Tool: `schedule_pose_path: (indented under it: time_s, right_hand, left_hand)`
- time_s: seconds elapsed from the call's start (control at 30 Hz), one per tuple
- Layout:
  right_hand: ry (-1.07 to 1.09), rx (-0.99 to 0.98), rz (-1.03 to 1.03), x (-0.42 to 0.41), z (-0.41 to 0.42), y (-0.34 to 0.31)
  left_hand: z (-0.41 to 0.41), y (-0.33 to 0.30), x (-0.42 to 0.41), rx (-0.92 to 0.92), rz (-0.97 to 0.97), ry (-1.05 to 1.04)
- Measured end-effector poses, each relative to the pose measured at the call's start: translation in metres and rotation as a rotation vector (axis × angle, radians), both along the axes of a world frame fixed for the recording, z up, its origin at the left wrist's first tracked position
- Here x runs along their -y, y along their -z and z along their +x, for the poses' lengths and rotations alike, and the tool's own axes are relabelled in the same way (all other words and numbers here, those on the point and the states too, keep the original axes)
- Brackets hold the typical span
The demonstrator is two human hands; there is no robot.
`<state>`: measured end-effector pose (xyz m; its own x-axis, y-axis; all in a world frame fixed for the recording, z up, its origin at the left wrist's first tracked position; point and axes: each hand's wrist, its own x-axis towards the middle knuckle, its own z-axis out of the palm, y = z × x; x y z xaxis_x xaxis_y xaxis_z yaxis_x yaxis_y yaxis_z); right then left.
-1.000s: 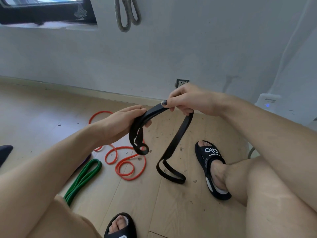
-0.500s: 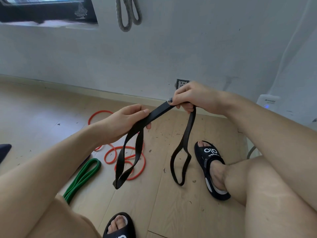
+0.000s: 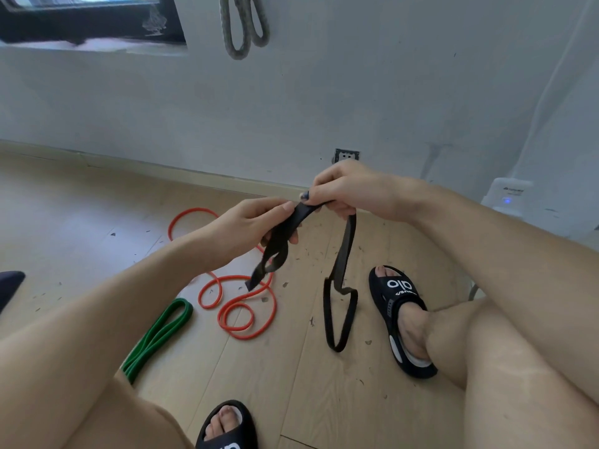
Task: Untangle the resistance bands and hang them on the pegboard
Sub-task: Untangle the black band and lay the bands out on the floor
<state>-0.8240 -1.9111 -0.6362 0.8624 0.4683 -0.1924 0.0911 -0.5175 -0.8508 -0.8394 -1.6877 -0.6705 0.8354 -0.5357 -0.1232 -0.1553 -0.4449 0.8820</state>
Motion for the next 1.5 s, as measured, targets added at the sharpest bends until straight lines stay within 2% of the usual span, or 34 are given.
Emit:
schedule_pose_path:
  time_s: [0.33, 0.6, 0.7, 0.9, 1.23, 1.5]
  right_hand:
    - [0.124, 0.027, 0.017, 0.026, 0.006, -0.002]
    - [-0.006, 0.039, -0.127, 0.01, -0.001, 0.003]
    - [-0.053, 0.047, -0.184, -0.003, -0.003, 0.009]
    - [-0.014, 0.046, -0.095, 0.003, 0.001, 0.002]
    - [0.049, 0.026, -0.095, 0.021, 0.003, 0.004]
    - [-0.093, -0.026, -0.242, 0.0, -0.005, 0.01]
  left_hand:
    - [0.006, 0.005, -0.012, 0.005, 0.144, 0.089]
    - [0.007, 0.008, -0.007, 0.067, 0.163, 0.059]
    - [0.005, 0.005, -0.003, 0.079, 0.116, 0.033]
    - [0.007, 0.007, -0.008, -0.027, 0.096, 0.059]
    - [0.011, 0.012, -0.011, 0.162, 0.302, 0.142]
    - [0.006, 0.013, -0.002, 0.201, 0.327, 0.123]
